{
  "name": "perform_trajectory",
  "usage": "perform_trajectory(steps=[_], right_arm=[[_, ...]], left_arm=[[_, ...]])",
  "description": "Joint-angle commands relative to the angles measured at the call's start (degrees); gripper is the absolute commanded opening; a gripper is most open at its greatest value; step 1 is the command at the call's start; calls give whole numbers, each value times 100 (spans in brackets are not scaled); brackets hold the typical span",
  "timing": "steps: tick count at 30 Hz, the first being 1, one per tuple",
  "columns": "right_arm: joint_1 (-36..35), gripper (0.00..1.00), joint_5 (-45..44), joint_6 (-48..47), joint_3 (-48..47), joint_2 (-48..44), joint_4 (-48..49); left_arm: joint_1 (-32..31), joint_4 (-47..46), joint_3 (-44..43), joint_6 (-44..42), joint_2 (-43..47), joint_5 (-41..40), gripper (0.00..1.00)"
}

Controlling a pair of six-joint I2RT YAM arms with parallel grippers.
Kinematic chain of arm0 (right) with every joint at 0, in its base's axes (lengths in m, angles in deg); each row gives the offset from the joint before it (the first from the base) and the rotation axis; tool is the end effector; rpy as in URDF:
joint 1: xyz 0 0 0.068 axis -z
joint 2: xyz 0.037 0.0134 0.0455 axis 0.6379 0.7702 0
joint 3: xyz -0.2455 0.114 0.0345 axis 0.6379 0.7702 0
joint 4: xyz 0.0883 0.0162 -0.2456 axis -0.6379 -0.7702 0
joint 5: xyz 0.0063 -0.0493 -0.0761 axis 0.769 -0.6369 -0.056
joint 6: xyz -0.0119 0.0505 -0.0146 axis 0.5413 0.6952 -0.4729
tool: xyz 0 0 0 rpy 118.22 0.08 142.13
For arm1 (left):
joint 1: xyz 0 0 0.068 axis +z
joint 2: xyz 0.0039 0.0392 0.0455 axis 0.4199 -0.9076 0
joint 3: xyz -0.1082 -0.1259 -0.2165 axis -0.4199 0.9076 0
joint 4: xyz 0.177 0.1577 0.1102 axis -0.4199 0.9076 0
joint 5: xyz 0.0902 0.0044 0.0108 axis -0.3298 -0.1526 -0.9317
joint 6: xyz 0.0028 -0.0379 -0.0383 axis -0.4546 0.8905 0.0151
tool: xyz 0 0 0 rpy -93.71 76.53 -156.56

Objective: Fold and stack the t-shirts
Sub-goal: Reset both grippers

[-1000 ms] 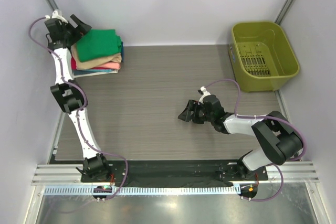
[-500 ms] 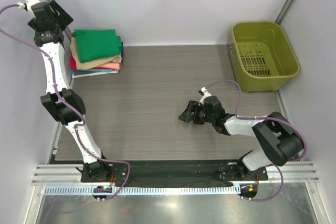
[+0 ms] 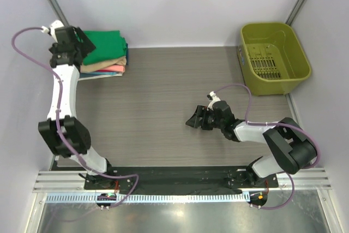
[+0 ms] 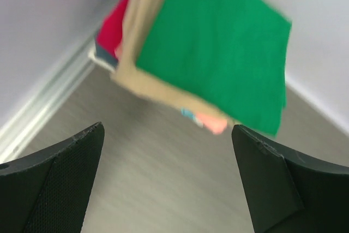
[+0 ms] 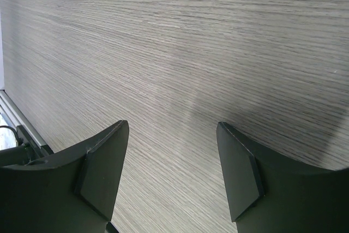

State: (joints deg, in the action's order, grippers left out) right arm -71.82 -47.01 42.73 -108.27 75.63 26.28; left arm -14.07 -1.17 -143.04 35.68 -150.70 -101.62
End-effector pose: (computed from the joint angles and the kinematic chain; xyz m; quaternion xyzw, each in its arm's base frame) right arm 0.2144 0.1455 0.1389 -0.0076 0.8788 0.3618 0.3109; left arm 0.3730 0.0797 0.4045 -0.3403 0.7813 0.0271 0.5225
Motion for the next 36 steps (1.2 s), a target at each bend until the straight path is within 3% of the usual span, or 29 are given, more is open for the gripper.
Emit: perform_trajectory(steps=[1,6,8,13,19,23,25,29,33,34,35,36], right_arm=[[-25,72,-110,-68,89,-140,20],[-34,72,-127,-60,98,-166,20],[-42,72,-136,-60,106,-175,29],[-51,72,-110,-51,106,-166,64],[-51,72,-118,-33,264,-350,222],[-51,72,-101,-51,343,-447,257],[-51,72,-101,-51,379,-491,275],[-51,72,-101,-77,458,-623,284],[-51,72,-66,-95,449,-623,275],[-51,72,-66,-86,449,-623,258],[-51,72,-75,-95,458,-632,258],[-60,72,-83,-95,458,-649,257]], left_arm=[[-381,-653,1114,-146,1157,-173,100],[-505,-1276,2819,-410,2238,-103,100],[-505,-1680,3952,-585,2914,-42,100],[-566,-4369,6841,-1068,3856,615,100],[-628,-5214,7611,-1053,3489,240,100],[-716,-6625,8086,-1086,2769,-85,98],[-760,-6449,7912,-1288,2416,-52,94],[-857,-7210,7727,-1851,1802,221,95],[-874,-6621,7032,-1932,1239,880,90],[-883,-7144,7580,-1887,1221,916,91],[-883,-8411,7908,-1870,1203,856,95],[-900,-8693,8163,-1878,1273,942,97]])
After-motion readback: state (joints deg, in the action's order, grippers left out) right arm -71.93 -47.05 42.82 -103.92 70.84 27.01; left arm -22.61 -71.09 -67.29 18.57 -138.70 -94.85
